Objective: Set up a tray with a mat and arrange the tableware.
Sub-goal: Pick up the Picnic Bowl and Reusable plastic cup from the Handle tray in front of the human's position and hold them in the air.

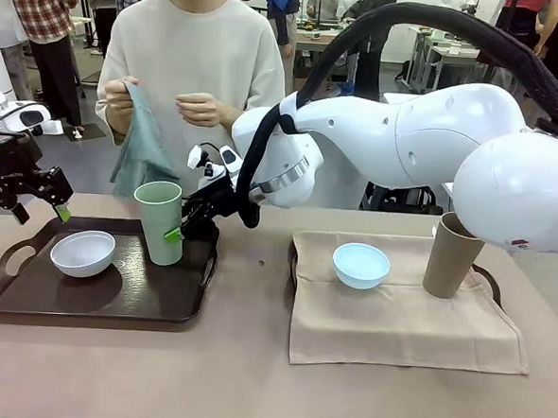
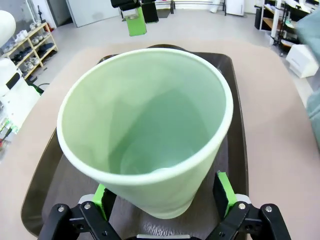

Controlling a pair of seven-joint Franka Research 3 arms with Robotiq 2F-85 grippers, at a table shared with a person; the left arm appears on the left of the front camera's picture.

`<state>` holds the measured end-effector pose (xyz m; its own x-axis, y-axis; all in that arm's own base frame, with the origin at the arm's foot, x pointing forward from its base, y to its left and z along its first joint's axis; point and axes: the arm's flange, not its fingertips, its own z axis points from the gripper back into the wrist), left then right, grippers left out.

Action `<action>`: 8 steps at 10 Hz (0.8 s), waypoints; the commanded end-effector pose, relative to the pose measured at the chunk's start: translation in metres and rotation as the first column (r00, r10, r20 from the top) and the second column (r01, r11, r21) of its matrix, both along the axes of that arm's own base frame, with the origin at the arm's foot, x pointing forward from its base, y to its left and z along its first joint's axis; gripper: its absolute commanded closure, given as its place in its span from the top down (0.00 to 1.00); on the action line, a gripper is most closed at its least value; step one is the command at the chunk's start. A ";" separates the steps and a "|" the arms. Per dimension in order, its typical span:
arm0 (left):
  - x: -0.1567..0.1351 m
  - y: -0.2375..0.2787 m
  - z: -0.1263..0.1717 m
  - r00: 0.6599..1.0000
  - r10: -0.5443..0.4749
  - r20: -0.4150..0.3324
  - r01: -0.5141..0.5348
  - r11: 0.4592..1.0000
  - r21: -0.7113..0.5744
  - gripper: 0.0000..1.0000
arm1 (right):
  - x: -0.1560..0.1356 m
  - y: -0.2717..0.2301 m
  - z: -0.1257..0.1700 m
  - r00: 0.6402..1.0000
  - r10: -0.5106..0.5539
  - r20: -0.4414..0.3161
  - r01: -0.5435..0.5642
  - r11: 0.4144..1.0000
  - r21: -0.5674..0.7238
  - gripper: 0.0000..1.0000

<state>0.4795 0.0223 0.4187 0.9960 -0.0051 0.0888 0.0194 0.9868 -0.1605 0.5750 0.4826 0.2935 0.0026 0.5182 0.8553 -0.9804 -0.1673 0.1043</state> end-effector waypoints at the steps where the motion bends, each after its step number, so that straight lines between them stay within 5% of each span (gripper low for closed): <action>1: 0.010 0.000 -0.001 1.000 -0.007 -0.030 0.006 0.999 -0.035 0.84 | 0.008 0.015 -0.001 1.000 0.011 -0.023 -0.011 1.000 -0.010 1.00; 8: 0.032 0.006 -0.034 0.993 0.045 -0.108 -0.048 0.998 -0.028 0.84 | 0.014 0.033 -0.004 0.999 0.029 -0.043 -0.030 0.999 -0.028 1.00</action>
